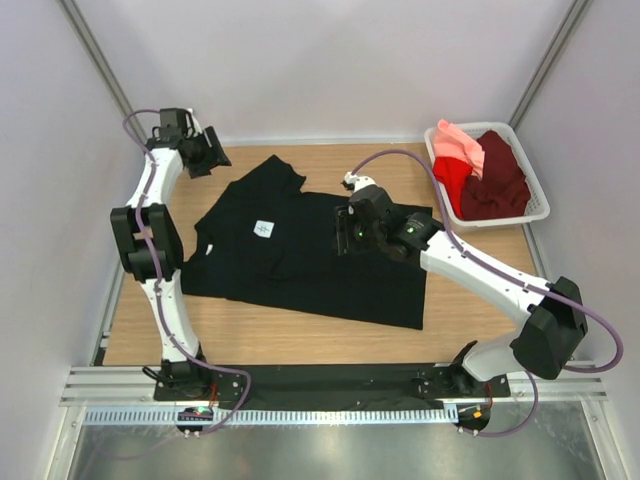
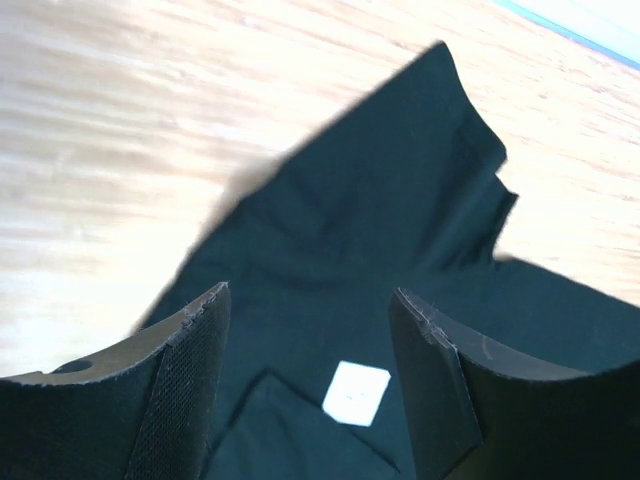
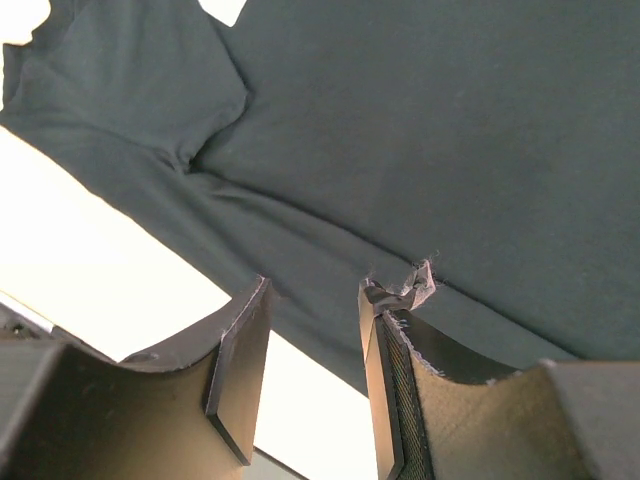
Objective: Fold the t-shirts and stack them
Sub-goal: Fold the tshirt
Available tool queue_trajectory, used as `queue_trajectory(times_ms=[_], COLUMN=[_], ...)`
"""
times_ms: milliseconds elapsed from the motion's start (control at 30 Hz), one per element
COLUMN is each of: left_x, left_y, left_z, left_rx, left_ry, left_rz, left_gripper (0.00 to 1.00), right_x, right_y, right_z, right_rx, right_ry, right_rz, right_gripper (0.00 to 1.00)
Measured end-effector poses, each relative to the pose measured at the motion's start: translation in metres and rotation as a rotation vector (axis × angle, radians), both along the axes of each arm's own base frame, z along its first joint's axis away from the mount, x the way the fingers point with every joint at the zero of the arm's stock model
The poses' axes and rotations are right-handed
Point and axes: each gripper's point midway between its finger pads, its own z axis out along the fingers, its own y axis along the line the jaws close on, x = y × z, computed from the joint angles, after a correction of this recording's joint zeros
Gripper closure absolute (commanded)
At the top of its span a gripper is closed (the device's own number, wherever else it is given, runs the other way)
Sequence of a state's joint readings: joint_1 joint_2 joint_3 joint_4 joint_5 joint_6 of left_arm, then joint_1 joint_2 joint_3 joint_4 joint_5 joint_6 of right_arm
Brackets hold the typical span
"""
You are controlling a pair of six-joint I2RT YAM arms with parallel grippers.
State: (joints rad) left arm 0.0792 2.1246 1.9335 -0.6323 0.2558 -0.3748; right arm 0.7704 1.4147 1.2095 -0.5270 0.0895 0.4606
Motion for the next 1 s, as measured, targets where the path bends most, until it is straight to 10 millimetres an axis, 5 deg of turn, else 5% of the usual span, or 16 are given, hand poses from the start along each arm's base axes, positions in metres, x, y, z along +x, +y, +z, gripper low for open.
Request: queue_trajectory(times_ms=[167,333,500,633,767,867,1000], left_x=[0.014,-0.001,-0.053,-0.077,-0.119,-0.140,-0.160], left_y=[0.005,0.016,0.026,0.000,-0.025,-0.023,-0.018], left_z=[-0.023,-0.057,-0.075,-0.038,-0.014,-0.026,-0.070], left_rx=[0.012,0.057,0.197,0.213,0.165,0.148,0.140], left_ry=[0.008,0.090,0.231,0.197,0.164,0.206,0.326], left_rz=[-0.003,0.056,0.162,0.167,0.154,0.186,0.228], left_gripper=[0.37,0.39,0.39,0.45,0.50,0.57,0.58], right_x=[-0.008,-0.006,-0.004,-0.012,-0.032,-0.048,-0.062], right_y=[0.003,0.002,-0.013,-0.025,-0.042,-0.052,-0.062], right_z=[-0.012,-0.015,-0.039,-0.065,-0.101,-0.126,-0.148], right_rx=[0.003,-0.009,-0.099,-0.142,-0.195,-0.223,-0.243], right_ry=[0.028,0.027,0.082,0.134,0.214,0.270,0.310], right_rz=[0.038,0.034,-0.045,-0.090,-0.106,-0.112,-0.120], right_gripper=[0.52,0.54,0.60,0.73,0.74,0.75,0.75])
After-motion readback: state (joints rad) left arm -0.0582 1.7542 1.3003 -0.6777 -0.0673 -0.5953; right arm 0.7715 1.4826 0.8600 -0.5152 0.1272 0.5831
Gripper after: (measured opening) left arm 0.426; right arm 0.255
